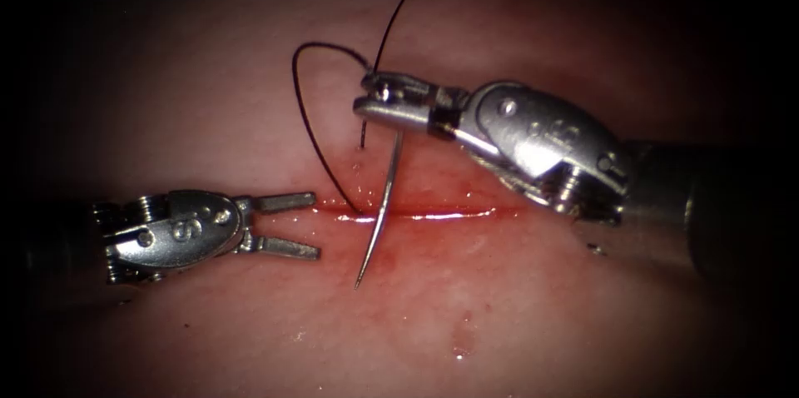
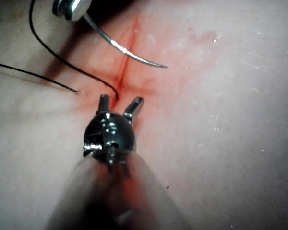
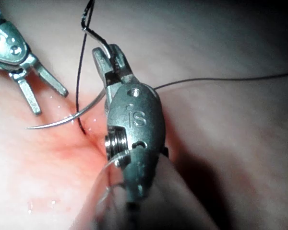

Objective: Wound Closure
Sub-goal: Open the incision with the left needle driver

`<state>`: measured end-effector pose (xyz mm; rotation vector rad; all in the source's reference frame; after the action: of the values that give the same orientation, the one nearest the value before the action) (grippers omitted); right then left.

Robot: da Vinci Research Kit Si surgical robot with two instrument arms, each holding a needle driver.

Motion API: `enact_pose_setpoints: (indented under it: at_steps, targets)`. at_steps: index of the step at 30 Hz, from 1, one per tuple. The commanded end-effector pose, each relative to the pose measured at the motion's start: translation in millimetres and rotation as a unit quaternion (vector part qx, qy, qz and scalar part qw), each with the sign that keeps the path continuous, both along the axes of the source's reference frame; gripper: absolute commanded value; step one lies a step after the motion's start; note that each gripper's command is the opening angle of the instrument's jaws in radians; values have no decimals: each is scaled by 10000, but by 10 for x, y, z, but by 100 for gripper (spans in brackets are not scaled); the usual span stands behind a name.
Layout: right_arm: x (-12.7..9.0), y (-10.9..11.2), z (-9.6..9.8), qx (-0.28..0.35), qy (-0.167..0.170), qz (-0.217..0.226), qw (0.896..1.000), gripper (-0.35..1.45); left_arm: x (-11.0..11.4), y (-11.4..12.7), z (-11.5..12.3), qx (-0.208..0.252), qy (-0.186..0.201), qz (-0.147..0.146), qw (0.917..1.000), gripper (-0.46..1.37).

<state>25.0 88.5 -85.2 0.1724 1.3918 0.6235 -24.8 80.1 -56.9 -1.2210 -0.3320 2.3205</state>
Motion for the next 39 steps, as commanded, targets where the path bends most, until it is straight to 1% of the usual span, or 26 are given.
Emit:
enact_pose_setpoints:
  at_steps: [1,5,6,7,9,12,14,19,22,24,25,26,28,30,31,32,33,39]
  targets:
    - [0,0,-1,11,-6,16,10000,-35,0,0,1,-2,17,-24,10000,45]
    - [0,0,-1,15,-5,17,10000,-35,0,-1,0,21,16,-39,10000,46]
    - [0,0,-1,14,-5,17,10000,-35,1,-2,-1,20,15,-36,10000,41]
    - [0,0,-1,15,-5,16,10000,-35,1,-2,-1,18,14,-33,10000,32]
    - [0,0,-2,16,-4,15,10000,-35,2,-2,-1,17,12,-31,10000,27]
    - [0,0,-3,-2,-4,6,10000,-35,2,-2,0,34,22,-56,10000,6]
    - [0,0,-4,8,-8,-9,10000,-35,2,-2,0,34,21,-55,10000,-2]
    - [-2,1,-7,-4,-4,-25,10000,-35,-1,2,4,31,19,-58,10000,-4]
    - [-4,2,-9,-19,19,-19,10000,-35,-3,3,11,11,12,-50,10000,-6]
    - [-5,3,-11,-41,27,-19,10000,-35,-3,3,15,0,23,-38,10000,-17]
    - [-5,3,-11,-35,30,-21,10000,-35,-3,2,16,2,45,-19,10000,-28]
    - [-5,3,-12,-31,32,-22,10000,-35,-3,1,18,9,77,8,10000,-35]
    - [-5,3,-13,-56,29,-30,10000,-35,-4,0,22,61,183,111,9998,-35]
    - [-5,3,-13,-55,29,-30,10000,-35,-5,-1,24,66,281,138,9995,-35]
    - [-5,3,-13,-54,29,-30,10000,-35,-5,-2,26,68,367,157,9992,-35]
    - [-5,3,-13,-54,29,-30,10000,-35,-7,-2,29,32,545,143,9984,-35]
    - [-5,3,-13,-53,29,-30,10000,-35,-7,-3,31,34,613,158,9980,-35]
    - [-5,3,-14,-55,39,-18,10000,-35,-10,0,45,-37,780,113,9969,-35]
